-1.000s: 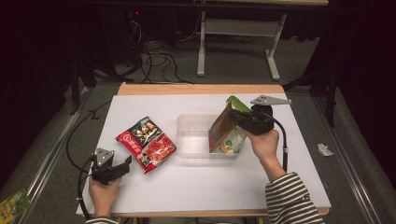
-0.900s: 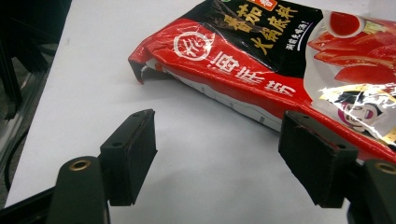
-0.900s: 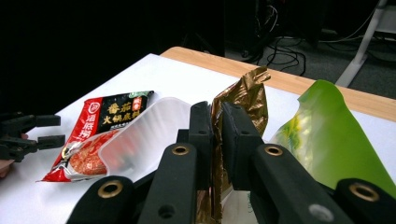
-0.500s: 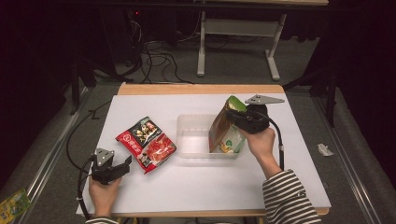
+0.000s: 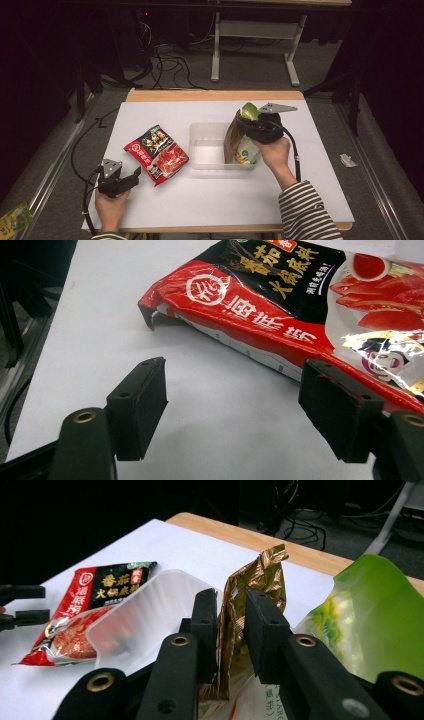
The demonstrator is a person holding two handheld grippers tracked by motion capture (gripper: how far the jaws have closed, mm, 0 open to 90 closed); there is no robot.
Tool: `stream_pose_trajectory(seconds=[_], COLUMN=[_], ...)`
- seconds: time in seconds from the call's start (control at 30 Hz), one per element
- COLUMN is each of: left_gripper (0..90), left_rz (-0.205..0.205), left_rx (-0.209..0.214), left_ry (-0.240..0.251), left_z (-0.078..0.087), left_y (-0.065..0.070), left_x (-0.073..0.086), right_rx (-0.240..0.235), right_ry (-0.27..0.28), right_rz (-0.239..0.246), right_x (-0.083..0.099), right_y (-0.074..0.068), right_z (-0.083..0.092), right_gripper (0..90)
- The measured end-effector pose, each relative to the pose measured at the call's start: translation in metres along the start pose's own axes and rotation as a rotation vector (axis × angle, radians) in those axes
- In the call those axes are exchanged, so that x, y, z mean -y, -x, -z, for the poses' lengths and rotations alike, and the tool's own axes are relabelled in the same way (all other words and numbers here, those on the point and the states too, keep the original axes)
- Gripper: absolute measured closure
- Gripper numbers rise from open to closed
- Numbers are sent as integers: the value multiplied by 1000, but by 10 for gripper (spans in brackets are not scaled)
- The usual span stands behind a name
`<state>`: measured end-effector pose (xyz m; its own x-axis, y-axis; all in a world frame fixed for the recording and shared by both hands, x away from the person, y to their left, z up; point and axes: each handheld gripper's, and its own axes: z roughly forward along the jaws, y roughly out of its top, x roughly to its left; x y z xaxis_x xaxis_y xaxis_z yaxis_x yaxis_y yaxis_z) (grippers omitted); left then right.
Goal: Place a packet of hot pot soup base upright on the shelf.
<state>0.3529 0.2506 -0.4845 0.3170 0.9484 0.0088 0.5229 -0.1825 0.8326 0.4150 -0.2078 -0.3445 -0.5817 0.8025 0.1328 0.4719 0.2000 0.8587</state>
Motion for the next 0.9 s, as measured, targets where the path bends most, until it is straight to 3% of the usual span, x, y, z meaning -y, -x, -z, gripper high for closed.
stream_pose_trajectory(seconds=[0.47,0.6,0.9], left_gripper=[277,277,277], left_rz=[1,7,4], left_rx=[-5,-12,-11], left_ry=[-1,11,10], left_z=[0,1,1], left_y=[0,0,1], left_x=[0,0,0], right_rx=[16,8,50], right_ry=[85,128,150], right_rz=[50,48,48], right_x=[1,4,16], right_y=[-1,2,12], right_z=[32,45,63], right_gripper=[595,597,591])
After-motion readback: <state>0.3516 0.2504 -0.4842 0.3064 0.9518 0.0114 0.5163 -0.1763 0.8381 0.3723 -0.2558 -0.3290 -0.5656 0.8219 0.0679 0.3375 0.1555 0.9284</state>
